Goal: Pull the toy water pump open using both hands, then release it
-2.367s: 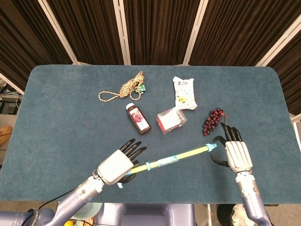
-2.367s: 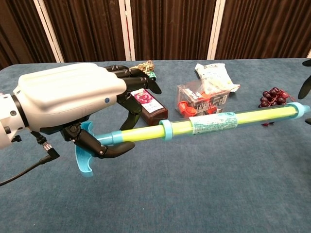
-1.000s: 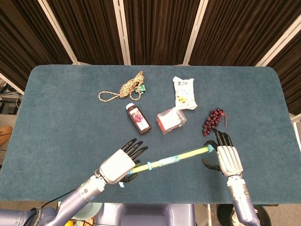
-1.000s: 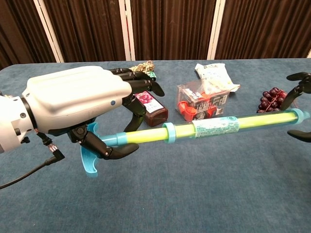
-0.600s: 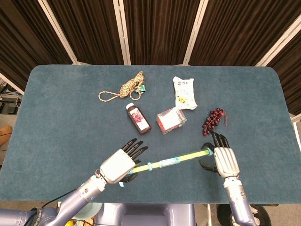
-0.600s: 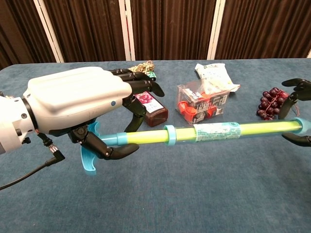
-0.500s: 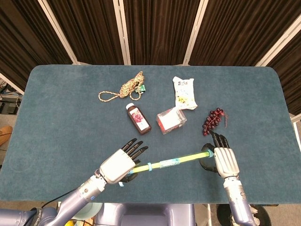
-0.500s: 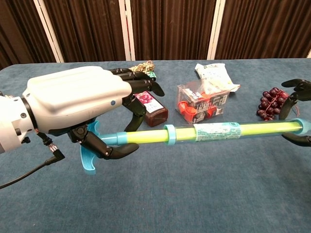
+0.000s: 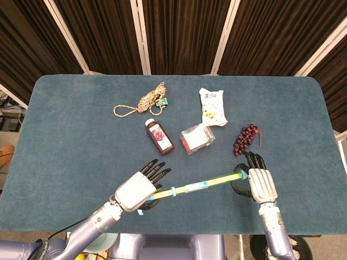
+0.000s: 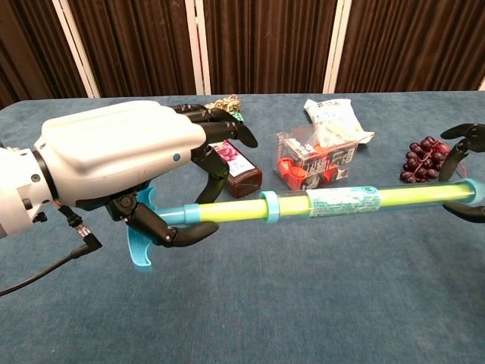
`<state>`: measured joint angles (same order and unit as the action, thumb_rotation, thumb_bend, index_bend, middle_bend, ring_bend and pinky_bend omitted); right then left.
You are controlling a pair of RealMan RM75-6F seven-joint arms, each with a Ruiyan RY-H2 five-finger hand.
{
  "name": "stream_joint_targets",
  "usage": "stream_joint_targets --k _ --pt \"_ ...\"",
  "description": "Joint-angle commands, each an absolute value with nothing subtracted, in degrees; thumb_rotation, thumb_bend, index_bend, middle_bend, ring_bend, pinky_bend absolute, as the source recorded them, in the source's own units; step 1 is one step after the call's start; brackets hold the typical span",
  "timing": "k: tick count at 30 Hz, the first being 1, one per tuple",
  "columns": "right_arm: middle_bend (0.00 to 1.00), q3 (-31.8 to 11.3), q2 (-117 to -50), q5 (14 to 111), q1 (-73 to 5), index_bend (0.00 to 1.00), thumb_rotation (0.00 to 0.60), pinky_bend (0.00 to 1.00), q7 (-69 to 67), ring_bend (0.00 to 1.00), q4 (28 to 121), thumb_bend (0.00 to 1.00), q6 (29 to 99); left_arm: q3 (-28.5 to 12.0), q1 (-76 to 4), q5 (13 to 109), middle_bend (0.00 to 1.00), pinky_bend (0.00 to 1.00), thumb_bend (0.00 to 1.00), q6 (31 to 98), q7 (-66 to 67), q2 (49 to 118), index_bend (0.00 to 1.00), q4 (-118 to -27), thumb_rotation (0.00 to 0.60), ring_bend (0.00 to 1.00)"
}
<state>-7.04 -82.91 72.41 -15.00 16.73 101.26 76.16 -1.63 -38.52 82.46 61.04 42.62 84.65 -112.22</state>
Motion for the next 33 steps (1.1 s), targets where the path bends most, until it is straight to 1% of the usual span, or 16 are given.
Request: stream_joint_targets --k 1,7,18,28,33 --pt "0.13 -7.36 -82.67 72.19 -14.99 0.68 0.6 0.0 16.91 0.04 101.1 0.42 76.38 -1.68 -38.46 82.35 0.09 0.07 0.42 61.17 42.54 84.5 0.61 -112.18 0.6 0.0" --pt "0.13 -8.59 -81.47 70.84 -15.1 0.71 0.6 0.0 16.88 0.04 100.58 0.42 76.48 -1.44 -38.26 82.67 0.09 0.07 0.42 61.38 41.99 83.54 0.61 -112.42 0.6 0.0" --pt "0.13 -10.81 -78.48 67.63 -15.18 0.73 0.6 0.0 15.95 0.05 98.37 0.42 76.01 0.25 -37.27 85.54 0.09 0.07 0.42 62.23 40.38 80.82 0.61 -113.51 0.6 0.0" --pt "0.13 -13.04 -75.46 64.35 -15.12 0.73 0.6 0.0 14.75 0.05 96.54 0.42 75.73 2.2 -35.58 88.63 0.09 0.07 0.42 63.5 37.26 76.87 0.61 -113.37 0.6 0.0" --pt "0.13 -14.06 -73.95 63.02 -14.92 0.73 0.6 0.0 13.76 0.05 95.74 0.42 75.79 3.25 -34.48 90.86 0.09 0.07 0.42 64.7 34.61 73.76 0.61 -113.24 0.6 0.0"
